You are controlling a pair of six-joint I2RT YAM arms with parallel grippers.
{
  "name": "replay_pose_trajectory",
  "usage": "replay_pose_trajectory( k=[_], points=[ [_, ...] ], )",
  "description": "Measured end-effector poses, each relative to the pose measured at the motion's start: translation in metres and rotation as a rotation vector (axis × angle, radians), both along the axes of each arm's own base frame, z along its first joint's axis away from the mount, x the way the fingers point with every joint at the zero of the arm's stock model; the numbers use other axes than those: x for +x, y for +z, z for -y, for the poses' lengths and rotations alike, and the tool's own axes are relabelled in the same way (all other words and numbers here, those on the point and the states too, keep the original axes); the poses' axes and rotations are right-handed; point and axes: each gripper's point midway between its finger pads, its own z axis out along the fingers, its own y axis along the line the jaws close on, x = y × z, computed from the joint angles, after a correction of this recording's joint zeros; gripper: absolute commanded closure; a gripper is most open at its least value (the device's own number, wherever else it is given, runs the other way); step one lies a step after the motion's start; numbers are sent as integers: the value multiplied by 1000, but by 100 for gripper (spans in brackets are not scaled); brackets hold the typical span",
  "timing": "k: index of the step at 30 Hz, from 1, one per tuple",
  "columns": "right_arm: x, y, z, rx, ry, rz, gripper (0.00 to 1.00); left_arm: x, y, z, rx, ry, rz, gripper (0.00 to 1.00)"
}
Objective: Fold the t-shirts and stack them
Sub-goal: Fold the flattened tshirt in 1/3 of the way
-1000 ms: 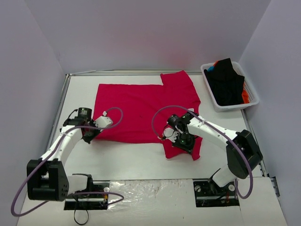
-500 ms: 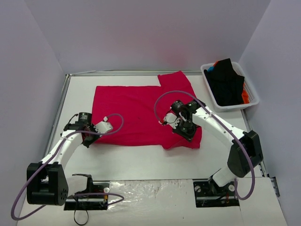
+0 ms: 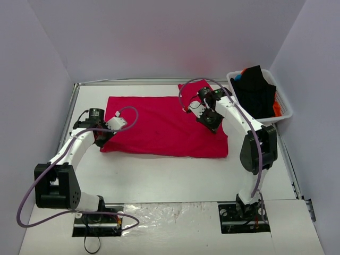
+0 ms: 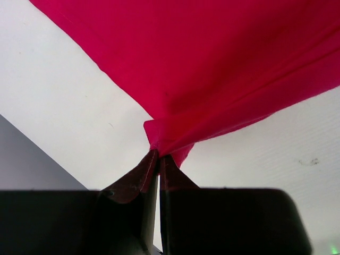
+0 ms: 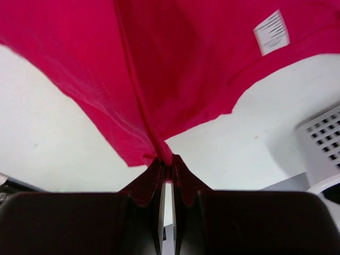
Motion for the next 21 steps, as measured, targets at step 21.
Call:
replay_pose_trajectory(
  k=[21],
  points=[
    [128,-9,-16,-14,-9,157,100,53,-16,-4,37,18,-64,97]
  ],
)
